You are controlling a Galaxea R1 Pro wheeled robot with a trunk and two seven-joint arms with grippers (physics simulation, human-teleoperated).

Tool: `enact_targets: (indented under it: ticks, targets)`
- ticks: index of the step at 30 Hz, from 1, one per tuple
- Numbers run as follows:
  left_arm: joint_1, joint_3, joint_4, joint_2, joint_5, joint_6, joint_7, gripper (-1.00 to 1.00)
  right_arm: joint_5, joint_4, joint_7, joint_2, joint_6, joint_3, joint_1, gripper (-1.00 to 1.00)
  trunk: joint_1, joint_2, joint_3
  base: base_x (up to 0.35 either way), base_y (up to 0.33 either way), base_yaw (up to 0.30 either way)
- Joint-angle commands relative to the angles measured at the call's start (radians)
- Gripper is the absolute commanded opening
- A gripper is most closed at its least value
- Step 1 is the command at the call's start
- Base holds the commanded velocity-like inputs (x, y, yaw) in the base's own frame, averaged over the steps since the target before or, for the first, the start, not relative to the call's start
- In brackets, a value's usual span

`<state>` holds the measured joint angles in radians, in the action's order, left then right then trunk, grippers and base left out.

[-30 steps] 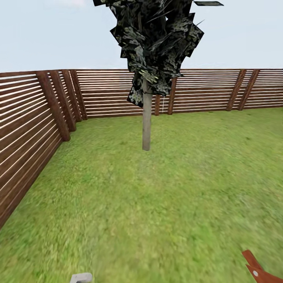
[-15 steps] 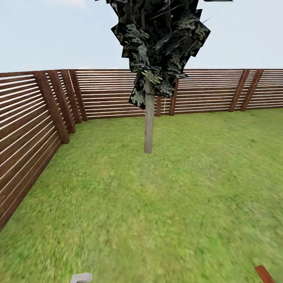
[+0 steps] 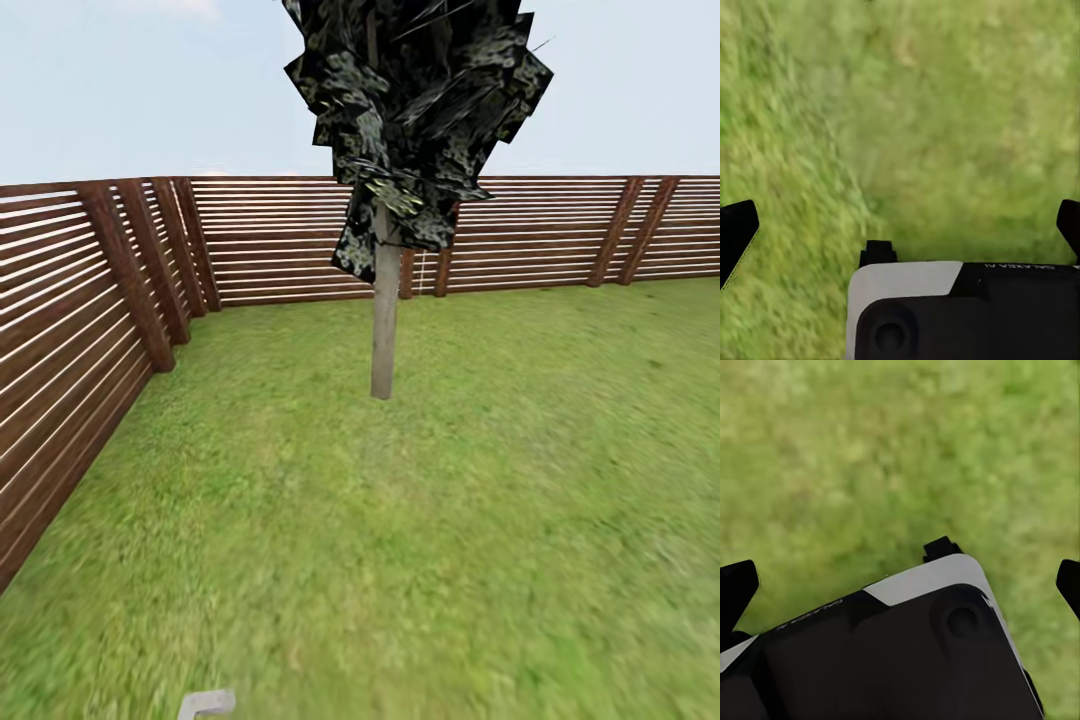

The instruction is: Take the three Easter eggs out of the wicker basket on the lawn in the garden, then place them on the lawn next to a single tree (choose any tree) so that all three eggs are next to the same tree and none are left in the basket.

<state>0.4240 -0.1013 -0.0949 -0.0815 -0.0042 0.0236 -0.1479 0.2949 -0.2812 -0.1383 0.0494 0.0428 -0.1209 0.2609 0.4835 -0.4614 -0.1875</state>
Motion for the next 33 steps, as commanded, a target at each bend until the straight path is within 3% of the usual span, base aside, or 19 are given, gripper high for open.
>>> enact_targets:
  ticks: [1, 33]
  targets:
    - [0.001, -0.008, 0.001, 0.000, -0.001, 0.002, -0.005, 1.00, 0.003, -0.002, -0.003, 0.001, 0.004, -0.005, 0.000, 1.00, 0.001, -0.002, -0.002, 0.297, 0.104, -0.030]
    - [0.001, -0.006, 0.001, 0.000, -0.001, 0.002, -0.005, 1.00, 0.003, 0.005, -0.004, 0.003, 0.003, 0.001, 0.000, 1.00, 0.001, -0.002, -0.002, 0.322, 0.054, -0.257]
